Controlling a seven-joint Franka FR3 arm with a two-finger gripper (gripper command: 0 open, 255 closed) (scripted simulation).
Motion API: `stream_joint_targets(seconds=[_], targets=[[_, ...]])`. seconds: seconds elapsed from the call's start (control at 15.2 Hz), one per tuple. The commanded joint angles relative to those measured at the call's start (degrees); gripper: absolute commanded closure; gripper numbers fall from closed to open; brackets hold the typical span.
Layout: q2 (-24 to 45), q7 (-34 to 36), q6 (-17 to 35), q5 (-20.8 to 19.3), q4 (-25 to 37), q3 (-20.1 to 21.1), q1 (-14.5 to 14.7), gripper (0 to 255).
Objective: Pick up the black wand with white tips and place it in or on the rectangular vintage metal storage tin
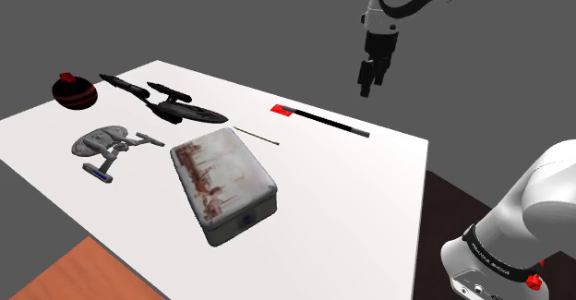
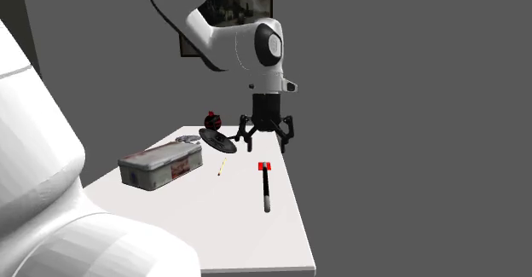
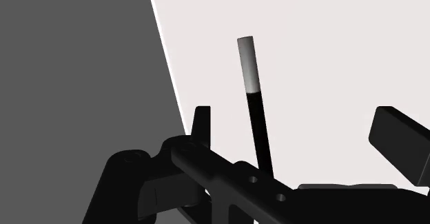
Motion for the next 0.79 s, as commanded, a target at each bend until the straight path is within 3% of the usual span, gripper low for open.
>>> stream_joint_targets(seconds=[0.0,0.73], targets=[[3.90,-1.52,2.61,0.76,1.47,-0.13,0.61,0],[26.20,-10.14,13.01,5.74,13.64,0.96,2.66,0]])
